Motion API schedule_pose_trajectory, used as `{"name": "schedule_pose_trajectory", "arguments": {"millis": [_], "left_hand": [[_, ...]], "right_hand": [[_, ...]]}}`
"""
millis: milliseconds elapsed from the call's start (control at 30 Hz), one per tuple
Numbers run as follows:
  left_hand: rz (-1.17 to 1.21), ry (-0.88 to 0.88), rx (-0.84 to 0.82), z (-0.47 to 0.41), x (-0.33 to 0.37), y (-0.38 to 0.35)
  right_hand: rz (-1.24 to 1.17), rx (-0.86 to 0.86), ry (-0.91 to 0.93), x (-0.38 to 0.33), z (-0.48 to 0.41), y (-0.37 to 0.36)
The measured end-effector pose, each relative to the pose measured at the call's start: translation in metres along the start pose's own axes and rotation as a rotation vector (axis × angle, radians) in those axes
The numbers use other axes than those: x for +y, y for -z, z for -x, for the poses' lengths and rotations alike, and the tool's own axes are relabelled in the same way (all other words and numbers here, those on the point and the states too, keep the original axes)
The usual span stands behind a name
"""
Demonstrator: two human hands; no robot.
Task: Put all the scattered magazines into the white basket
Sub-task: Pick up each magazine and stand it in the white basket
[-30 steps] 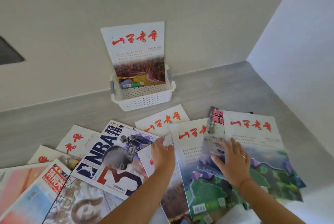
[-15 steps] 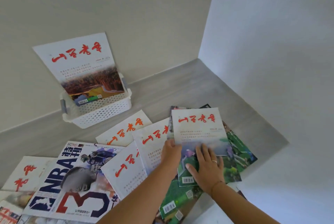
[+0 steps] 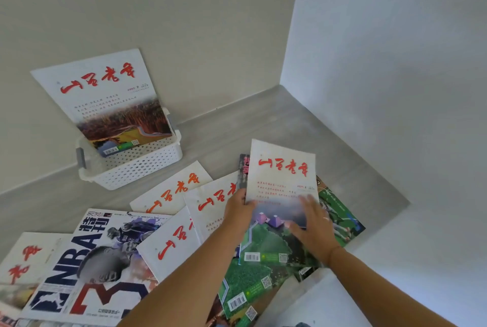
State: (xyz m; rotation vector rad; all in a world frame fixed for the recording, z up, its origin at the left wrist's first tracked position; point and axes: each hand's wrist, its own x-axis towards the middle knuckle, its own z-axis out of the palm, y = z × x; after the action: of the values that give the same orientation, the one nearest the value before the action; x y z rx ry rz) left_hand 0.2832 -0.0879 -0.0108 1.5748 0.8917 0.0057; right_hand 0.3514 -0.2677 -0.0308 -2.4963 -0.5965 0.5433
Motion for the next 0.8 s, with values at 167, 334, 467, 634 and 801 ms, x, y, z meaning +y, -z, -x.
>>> {"name": "schedule_pose_trajectory", "arguments": {"millis": [167,334,467,634,801], "left_hand": [[0.138,-0.078,-0.029,0.0,0.006,0.019],[0.265,-0.078,-0.021,0.003,0.013,0.057],[0.298,-0.09,0.131,0.003,0.023,0.112],[0.392,-0.154,0.363,0.003,0.047,0.202],[0.427,-0.22,0.574,0.009,0.079,0.293]], "right_hand": [[-0.619,0.114,-0.141,0.008,-0.028,0.025],[-0.895,-0.07,-0.216,-0.015,-0.051,0.033],[-0.969,-0.2,-0.139,-0.071,-0.069,0.036],[-0.883,-0.29,0.059,-0.178,-0.11,0.042],[-0.813,-0.259,0.301,-0.291,-0.153,0.04]]}}
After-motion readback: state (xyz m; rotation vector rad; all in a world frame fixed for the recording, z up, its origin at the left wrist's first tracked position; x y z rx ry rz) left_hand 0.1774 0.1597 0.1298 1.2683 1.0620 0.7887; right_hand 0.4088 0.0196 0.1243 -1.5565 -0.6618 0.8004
